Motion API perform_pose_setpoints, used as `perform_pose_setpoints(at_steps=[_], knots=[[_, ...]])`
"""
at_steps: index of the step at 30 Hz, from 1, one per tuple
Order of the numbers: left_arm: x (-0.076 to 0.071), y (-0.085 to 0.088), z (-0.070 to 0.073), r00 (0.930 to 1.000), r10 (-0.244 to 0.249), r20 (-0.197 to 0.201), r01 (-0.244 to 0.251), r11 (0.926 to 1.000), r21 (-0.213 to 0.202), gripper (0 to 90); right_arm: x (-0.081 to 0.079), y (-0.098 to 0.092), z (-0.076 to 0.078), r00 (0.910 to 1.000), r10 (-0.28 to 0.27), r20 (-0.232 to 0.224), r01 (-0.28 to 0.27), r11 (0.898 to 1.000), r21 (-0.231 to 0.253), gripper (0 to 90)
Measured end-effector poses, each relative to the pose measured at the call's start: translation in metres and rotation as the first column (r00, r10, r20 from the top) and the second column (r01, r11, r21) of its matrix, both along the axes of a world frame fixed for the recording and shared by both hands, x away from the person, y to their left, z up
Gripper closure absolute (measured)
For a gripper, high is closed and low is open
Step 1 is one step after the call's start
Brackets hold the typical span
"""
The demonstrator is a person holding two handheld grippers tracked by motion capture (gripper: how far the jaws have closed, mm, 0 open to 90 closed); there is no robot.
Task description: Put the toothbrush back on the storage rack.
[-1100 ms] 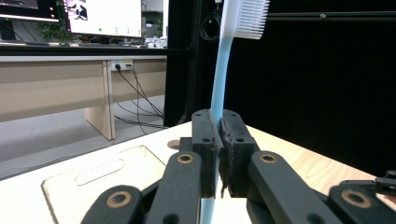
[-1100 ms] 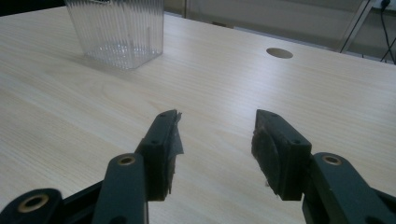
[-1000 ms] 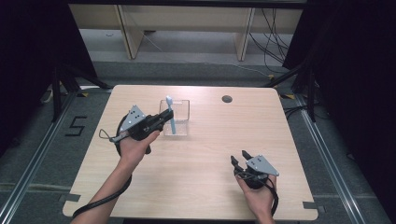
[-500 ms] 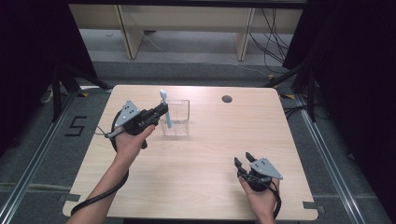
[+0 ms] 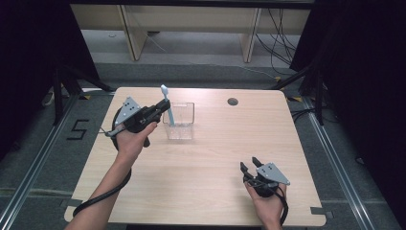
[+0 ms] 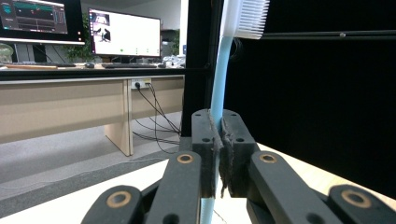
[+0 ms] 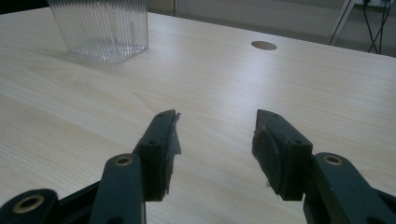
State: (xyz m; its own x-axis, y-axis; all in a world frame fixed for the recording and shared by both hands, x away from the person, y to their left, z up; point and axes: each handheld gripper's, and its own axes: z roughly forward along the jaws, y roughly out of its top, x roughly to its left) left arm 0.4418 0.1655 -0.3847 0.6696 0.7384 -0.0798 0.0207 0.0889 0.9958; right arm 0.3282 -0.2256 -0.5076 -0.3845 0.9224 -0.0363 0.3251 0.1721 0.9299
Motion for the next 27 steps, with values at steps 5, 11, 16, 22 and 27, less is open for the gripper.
perform_pose_setpoints(at_steps=[5, 11, 16, 22, 27], knots=[[0.003, 0.000, 0.000, 1.0000, 0.004, 0.001, -0.004, 1.0000, -0.003, 84.8, 0.001, -0.001, -0.001, 0.9998, 0.017, 0.011, -0.017, 1.000, -0.009, 49.8], [0.006, -0.002, -0.002, 0.9999, 0.010, -0.001, -0.010, 0.9999, 0.002, 84.8, 0.001, -0.001, 0.000, 0.9996, 0.012, 0.026, -0.012, 1.000, -0.011, 49.3], [0.008, -0.002, -0.003, 0.9999, 0.015, -0.002, -0.015, 0.9999, 0.002, 84.7, 0.000, 0.000, -0.002, 0.9998, 0.016, 0.009, -0.016, 1.000, 0.010, 49.0], [0.011, 0.000, -0.001, 0.9996, 0.028, 0.003, -0.028, 0.9996, 0.010, 84.8, 0.001, 0.001, -0.001, 0.9997, 0.015, 0.020, -0.015, 1.000, 0.022, 48.8], [0.015, 0.001, -0.002, 0.9992, 0.039, 0.001, -0.040, 0.9992, 0.009, 84.7, 0.000, 0.000, -0.001, 0.9997, 0.001, 0.024, -0.001, 1.000, 0.025, 48.8]])
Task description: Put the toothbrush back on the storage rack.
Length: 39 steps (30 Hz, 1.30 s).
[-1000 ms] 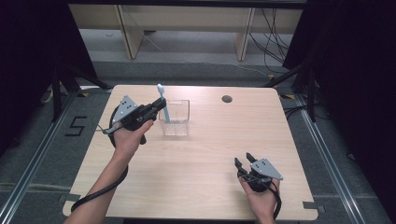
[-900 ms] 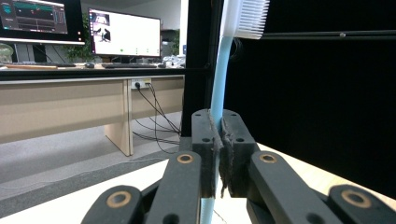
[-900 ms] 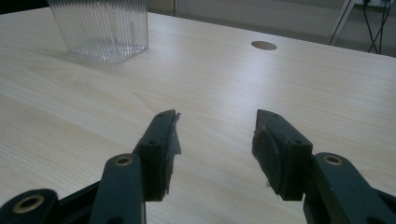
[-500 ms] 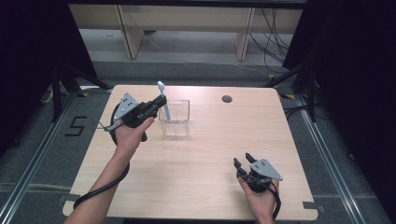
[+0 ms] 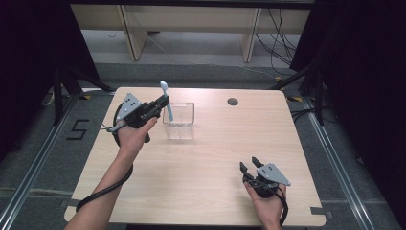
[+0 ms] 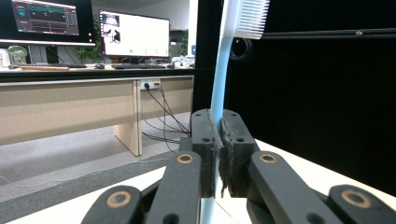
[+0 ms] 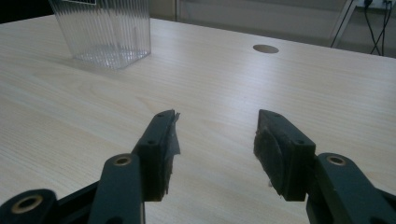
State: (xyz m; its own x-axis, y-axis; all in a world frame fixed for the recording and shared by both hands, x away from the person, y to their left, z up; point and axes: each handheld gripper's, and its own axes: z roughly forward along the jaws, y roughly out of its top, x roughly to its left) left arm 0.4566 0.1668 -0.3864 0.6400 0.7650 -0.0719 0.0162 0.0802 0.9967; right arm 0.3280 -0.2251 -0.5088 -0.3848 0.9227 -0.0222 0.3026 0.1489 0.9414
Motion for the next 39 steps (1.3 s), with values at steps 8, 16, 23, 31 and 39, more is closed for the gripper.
perform_pose_setpoints(at_steps=[8, 16, 23, 31, 39], knots=[[0.006, 0.001, -0.003, 0.9999, 0.010, -0.004, -0.010, 1.0000, 0.000, 84.8, 0.002, -0.001, 0.001, 0.9999, 0.015, 0.008, -0.015, 1.000, -0.010, 48.6], [0.010, 0.001, -0.004, 0.9998, 0.022, 0.002, -0.022, 0.9998, 0.002, 84.8, 0.003, -0.002, 0.001, 0.9998, 0.009, 0.015, -0.009, 1.000, 0.008, 48.5], [0.012, 0.002, -0.006, 0.9996, 0.029, 0.004, -0.029, 0.9996, 0.006, 84.7, -0.001, -0.001, 0.003, 0.9997, -0.012, -0.019, 0.013, 0.999, 0.030, 48.5], [0.016, 0.003, -0.016, 0.9991, 0.038, -0.017, -0.038, 0.9992, 0.007, 84.7, 0.002, -0.001, 0.001, 0.9998, 0.018, 0.002, -0.018, 0.999, 0.036, 48.5], [0.017, 0.004, -0.026, 0.9982, 0.050, -0.033, -0.049, 0.9987, 0.013, 84.7, 0.002, -0.005, 0.003, 0.9994, -0.005, 0.035, 0.005, 1.000, -0.003, 48.5]])
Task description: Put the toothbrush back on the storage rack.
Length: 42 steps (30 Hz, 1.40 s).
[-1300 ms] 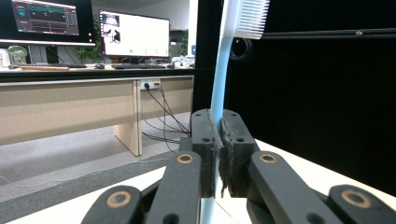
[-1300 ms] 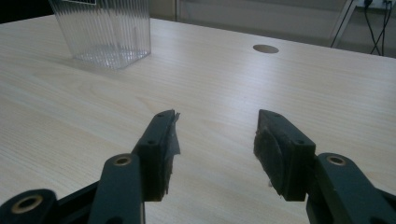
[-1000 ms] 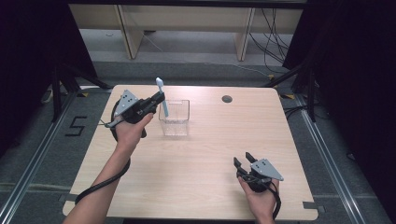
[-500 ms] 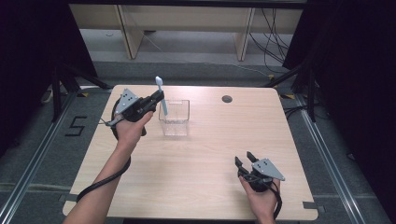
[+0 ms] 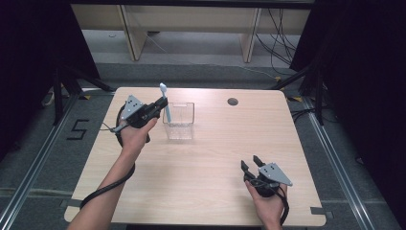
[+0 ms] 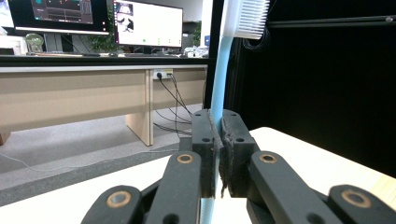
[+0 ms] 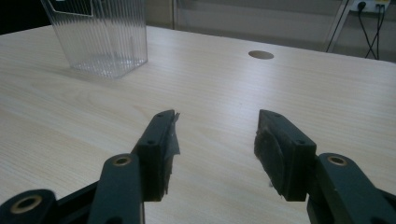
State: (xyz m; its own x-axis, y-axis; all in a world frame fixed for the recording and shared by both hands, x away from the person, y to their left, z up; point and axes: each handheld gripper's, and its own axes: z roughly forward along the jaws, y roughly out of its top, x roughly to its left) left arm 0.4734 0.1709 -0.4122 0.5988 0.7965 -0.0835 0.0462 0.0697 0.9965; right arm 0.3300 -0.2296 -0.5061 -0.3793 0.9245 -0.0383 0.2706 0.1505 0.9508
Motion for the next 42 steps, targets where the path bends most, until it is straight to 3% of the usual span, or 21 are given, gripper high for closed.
perform_pose_setpoints(at_steps=[1, 9, 10, 11, 13, 17, 22, 32, 33, 38, 42], knots=[[0.000, 0.000, -0.001, 1.0000, 0.000, -0.001, 0.000, 1.0000, 0.000, 84.7, -0.001, 0.001, 0.000, 0.9999, -0.001, -0.016, 0.001, 1.000, 0.011, 48.4], [0.000, 0.003, -0.006, 0.9999, 0.012, -0.004, -0.012, 0.9999, 0.006, 84.8, 0.000, 0.000, -0.001, 1.0000, -0.001, -0.003, 0.001, 1.000, 0.000, 48.4], [0.000, 0.003, -0.007, 0.9999, 0.013, -0.007, -0.013, 0.9999, 0.006, 84.7, -0.002, 0.003, -0.001, 0.9995, -0.005, -0.031, 0.007, 0.999, 0.039, 48.5], [0.000, 0.003, -0.008, 0.9999, 0.012, -0.007, -0.012, 0.9999, 0.008, 84.8, 0.000, 0.002, -0.001, 0.9999, 0.008, -0.010, -0.008, 1.000, 0.013, 48.4], [0.000, 0.003, -0.010, 0.9999, 0.012, -0.012, -0.012, 0.9999, 0.007, 84.7, 0.000, 0.002, -0.002, 0.9999, 0.005, -0.009, -0.005, 1.000, 0.016, 48.4], [0.001, 0.004, -0.012, 0.9998, 0.015, -0.013, -0.015, 0.9999, 0.007, 84.7, -0.003, 0.004, -0.001, 0.9988, -0.003, -0.049, 0.004, 1.000, 0.024, 48.4], [0.000, 0.004, -0.015, 0.9997, 0.014, -0.018, -0.014, 0.9998, 0.011, 84.7, -0.003, 0.005, -0.002, 0.9986, -0.009, -0.053, 0.011, 0.999, 0.035, 48.4], [-0.002, 0.004, -0.021, 0.9995, 0.015, -0.029, -0.015, 0.9998, 0.015, 84.7, 0.000, 0.005, -0.004, 0.9997, 0.018, -0.016, -0.018, 1.000, 0.009, 48.4], [-0.002, 0.004, -0.022, 0.9995, 0.014, -0.030, -0.013, 0.9998, 0.013, 84.7, -0.002, 0.007, -0.003, 0.9992, 0.007, -0.041, -0.005, 0.999, 0.042, 48.4], [-0.002, 0.005, -0.024, 0.9992, 0.014, -0.038, -0.013, 0.9999, 0.009, 84.7, -0.001, 0.006, -0.004, 0.9997, 0.013, -0.021, -0.012, 1.000, 0.020, 48.3], [-0.003, 0.006, -0.025, 0.9992, 0.015, -0.038, -0.015, 0.9999, 0.008, 84.7, -0.002, 0.006, -0.003, 0.9989, 0.004, -0.046, -0.003, 0.999, 0.031, 48.3]])
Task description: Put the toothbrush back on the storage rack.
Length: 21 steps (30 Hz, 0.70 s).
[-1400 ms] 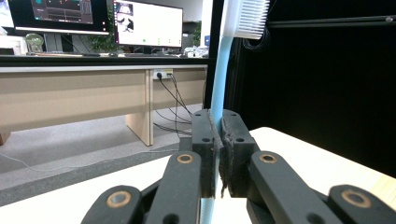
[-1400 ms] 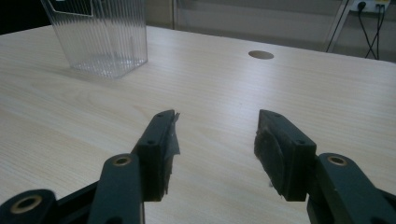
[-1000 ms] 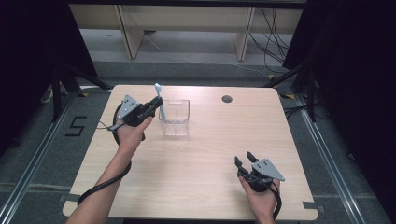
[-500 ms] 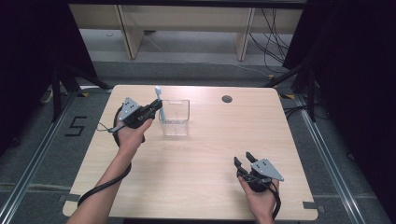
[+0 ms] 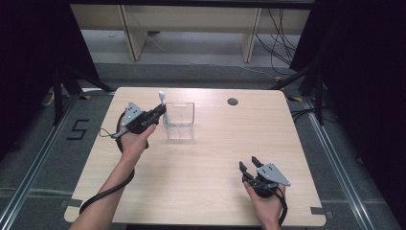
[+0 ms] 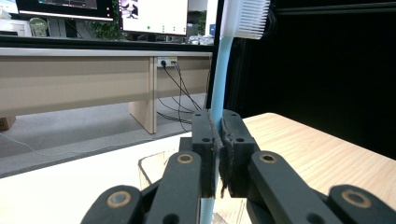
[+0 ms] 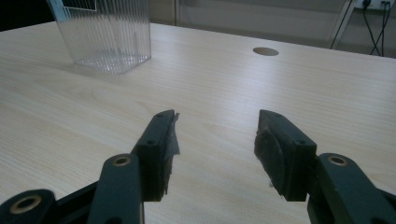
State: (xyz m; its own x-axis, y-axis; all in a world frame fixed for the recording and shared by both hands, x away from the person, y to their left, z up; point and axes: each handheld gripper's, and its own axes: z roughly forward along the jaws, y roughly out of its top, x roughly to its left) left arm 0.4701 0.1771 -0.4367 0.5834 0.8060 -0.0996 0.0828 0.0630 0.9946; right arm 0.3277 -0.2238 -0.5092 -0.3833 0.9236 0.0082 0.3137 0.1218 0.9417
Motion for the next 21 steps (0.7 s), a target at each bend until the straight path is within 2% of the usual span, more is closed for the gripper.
perform_pose_setpoints(at_steps=[1, 2, 4, 5, 6, 7, 9, 11, 12, 13, 21], knots=[[0.000, 0.000, -0.001, 1.0000, -0.003, -0.004, 0.003, 1.0000, 0.000, 84.7, 0.002, -0.001, -0.001, 0.9995, 0.014, 0.028, -0.013, 1.000, -0.019, 48.3], [-0.001, 0.000, -0.001, 1.0000, -0.004, -0.003, 0.004, 1.0000, 0.000, 84.7, 0.001, 0.001, -0.001, 0.9999, 0.006, 0.009, -0.006, 1.000, 0.010, 48.2], [-0.001, 0.000, -0.002, 1.0000, -0.004, -0.003, 0.004, 1.0000, 0.001, 84.7, 0.001, -0.001, 0.000, 0.9998, 0.011, 0.015, -0.011, 1.000, -0.011, 48.2], [-0.001, 0.000, -0.002, 1.0000, -0.005, -0.003, 0.005, 1.0000, -0.001, 84.7, 0.002, -0.001, 0.000, 0.9993, 0.014, 0.033, -0.013, 1.000, -0.024, 48.1], [-0.001, 0.000, -0.002, 1.0000, -0.005, -0.003, 0.005, 1.0000, 0.000, 84.7, 0.002, 0.001, -0.001, 0.9995, 0.025, 0.016, -0.025, 1.000, 0.014, 48.1], [-0.001, 0.000, -0.003, 1.0000, -0.004, -0.003, 0.004, 1.0000, -0.002, 84.7, 0.001, 0.000, 0.000, 0.9998, 0.017, 0.005, -0.017, 1.000, 0.001, 48.1], [-0.002, 0.000, -0.004, 1.0000, -0.003, -0.003, 0.003, 1.0000, -0.005, 84.7, 0.002, 0.001, -0.001, 0.9997, 0.021, 0.012, -0.021, 1.000, 0.007, 48.1], [-0.002, 0.000, -0.005, 1.0000, -0.001, -0.005, 0.001, 1.0000, -0.002, 84.7, 0.003, 0.000, -0.002, 0.9993, 0.022, 0.030, -0.022, 1.000, -0.023, 48.1], [-0.003, 0.000, -0.006, 1.0000, 0.001, -0.009, -0.001, 1.0000, -0.005, 84.7, 0.002, 0.001, -0.001, 0.9997, 0.022, 0.004, -0.022, 1.000, -0.014, 48.0], [-0.003, 0.001, -0.007, 0.9999, 0.002, -0.010, -0.002, 1.0000, -0.004, 84.7, 0.002, 0.001, -0.002, 0.9998, 0.018, -0.001, -0.018, 1.000, -0.014, 48.1], [-0.003, 0.000, -0.014, 0.9997, 0.004, -0.025, -0.004, 1.0000, 0.001, 84.6, 0.003, 0.001, -0.002, 0.9996, 0.024, 0.015, -0.023, 0.999, -0.030, 48.0]])
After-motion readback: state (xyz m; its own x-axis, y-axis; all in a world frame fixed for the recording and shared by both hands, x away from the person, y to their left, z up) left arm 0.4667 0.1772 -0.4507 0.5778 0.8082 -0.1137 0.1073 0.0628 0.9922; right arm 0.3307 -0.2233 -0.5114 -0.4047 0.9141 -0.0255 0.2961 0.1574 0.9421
